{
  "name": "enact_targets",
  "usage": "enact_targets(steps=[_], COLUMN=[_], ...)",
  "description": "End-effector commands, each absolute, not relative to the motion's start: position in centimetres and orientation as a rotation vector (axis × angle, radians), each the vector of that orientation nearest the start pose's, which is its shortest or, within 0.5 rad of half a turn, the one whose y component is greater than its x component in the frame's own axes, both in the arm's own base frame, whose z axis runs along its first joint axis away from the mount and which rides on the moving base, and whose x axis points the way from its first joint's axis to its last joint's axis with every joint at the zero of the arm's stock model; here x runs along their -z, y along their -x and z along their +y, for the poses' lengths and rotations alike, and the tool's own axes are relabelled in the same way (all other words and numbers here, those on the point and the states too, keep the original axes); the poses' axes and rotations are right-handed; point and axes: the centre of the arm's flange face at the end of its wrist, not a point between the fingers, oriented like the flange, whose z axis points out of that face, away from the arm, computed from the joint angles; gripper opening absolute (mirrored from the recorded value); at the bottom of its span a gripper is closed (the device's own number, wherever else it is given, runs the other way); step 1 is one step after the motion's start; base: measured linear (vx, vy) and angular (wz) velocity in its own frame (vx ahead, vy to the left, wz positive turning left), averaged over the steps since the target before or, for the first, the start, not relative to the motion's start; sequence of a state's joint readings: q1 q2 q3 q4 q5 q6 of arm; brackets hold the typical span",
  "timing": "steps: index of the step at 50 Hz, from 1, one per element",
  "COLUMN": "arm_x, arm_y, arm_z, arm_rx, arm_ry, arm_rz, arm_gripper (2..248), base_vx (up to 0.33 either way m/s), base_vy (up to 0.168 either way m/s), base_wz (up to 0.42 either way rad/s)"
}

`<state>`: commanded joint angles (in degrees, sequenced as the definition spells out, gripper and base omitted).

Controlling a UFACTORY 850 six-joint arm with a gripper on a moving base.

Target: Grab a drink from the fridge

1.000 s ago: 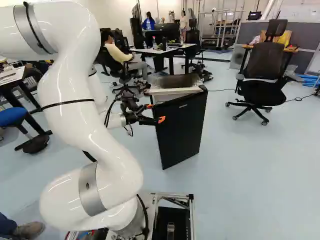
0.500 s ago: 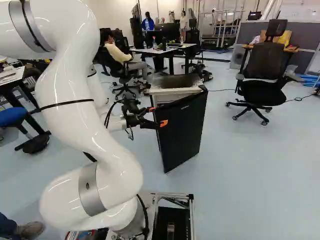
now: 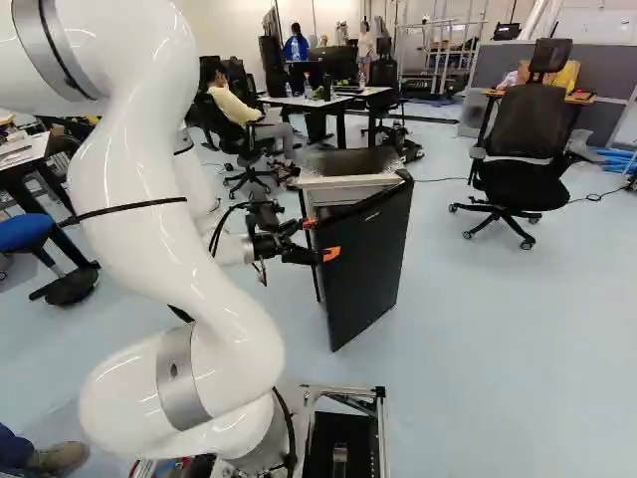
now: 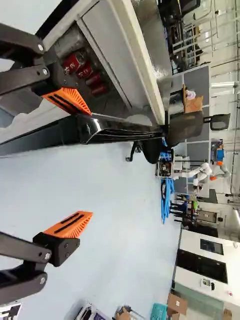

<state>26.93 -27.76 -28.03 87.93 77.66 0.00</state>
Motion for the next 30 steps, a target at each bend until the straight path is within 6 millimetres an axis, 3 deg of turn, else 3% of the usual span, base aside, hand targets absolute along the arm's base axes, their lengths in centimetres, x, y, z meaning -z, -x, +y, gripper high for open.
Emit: enact_targets(steps=[30], arm_x=[-26.4], arm_y=[-31.9], arm_z=[5.1], arm_rx=[-1.34], arm_ry=[-1.692], arm_rz=[-1.093], arm_gripper=[247], base_vx=[0.0], base_vy=[0.0], base_wz=[0.0])
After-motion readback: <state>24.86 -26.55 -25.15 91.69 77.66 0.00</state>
